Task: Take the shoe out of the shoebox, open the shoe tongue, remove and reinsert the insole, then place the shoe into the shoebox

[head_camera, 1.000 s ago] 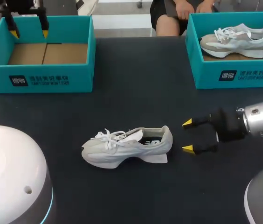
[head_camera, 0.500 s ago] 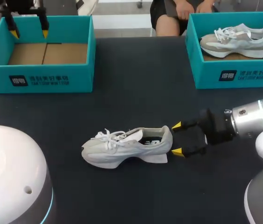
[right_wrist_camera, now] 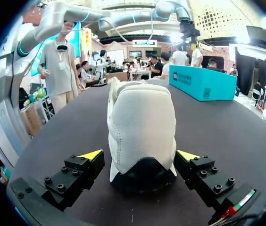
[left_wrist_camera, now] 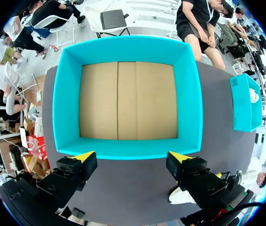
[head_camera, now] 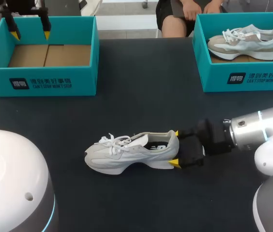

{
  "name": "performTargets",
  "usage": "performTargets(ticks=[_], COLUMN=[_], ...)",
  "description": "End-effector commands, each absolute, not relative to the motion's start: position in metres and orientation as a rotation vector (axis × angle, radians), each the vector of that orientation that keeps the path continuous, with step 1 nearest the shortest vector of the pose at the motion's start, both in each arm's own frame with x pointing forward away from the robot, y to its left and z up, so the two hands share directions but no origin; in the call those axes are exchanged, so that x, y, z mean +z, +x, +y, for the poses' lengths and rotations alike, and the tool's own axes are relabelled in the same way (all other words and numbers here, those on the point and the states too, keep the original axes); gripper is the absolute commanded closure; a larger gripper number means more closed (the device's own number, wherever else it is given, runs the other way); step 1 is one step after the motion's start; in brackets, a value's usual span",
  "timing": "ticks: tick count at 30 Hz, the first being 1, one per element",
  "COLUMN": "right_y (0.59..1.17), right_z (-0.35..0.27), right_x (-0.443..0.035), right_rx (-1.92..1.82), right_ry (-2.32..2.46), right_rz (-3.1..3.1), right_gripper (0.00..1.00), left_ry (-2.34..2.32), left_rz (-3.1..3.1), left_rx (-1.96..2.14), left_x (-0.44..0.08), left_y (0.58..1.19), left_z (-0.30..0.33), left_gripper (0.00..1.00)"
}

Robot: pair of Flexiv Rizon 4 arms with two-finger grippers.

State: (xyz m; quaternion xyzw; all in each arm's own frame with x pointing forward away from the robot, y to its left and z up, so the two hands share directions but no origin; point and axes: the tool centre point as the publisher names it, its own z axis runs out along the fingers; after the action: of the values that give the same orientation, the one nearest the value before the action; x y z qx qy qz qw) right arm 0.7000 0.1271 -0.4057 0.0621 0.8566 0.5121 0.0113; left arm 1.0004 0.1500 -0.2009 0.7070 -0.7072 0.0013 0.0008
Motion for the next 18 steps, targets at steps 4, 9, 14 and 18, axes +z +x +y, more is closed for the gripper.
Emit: performTargets(ticks=[4, 9, 14, 18], right_y=[0.71, 0.711, 0.709, 0.709], right_z=[0.148, 0.155, 0.161, 0.163], right_x=[-0.416, -0.419, -0.426, -0.43], right_rx=[1.62, 1.638, 1.653, 1.655], right_ry=[0.174, 0.169, 0.168, 0.175], right_rz=[2.664, 2.651, 2.654, 2.655], right_gripper=[0.0, 0.0, 0.0, 0.07], left_ry=[2.221, 2.221, 2.221, 2.221], left_rz=[-2.221, -2.221, -2.221, -2.221], left_rx=[0.003, 0.003, 0.003, 0.003], left_x=[-0.201, -0.201, -0.201, -0.201], left_y=[1.0, 1.0, 1.0, 1.0], left_z=[0.15, 0.15, 0.15, 0.15], left_gripper=[0.0, 0.0, 0.0, 0.0])
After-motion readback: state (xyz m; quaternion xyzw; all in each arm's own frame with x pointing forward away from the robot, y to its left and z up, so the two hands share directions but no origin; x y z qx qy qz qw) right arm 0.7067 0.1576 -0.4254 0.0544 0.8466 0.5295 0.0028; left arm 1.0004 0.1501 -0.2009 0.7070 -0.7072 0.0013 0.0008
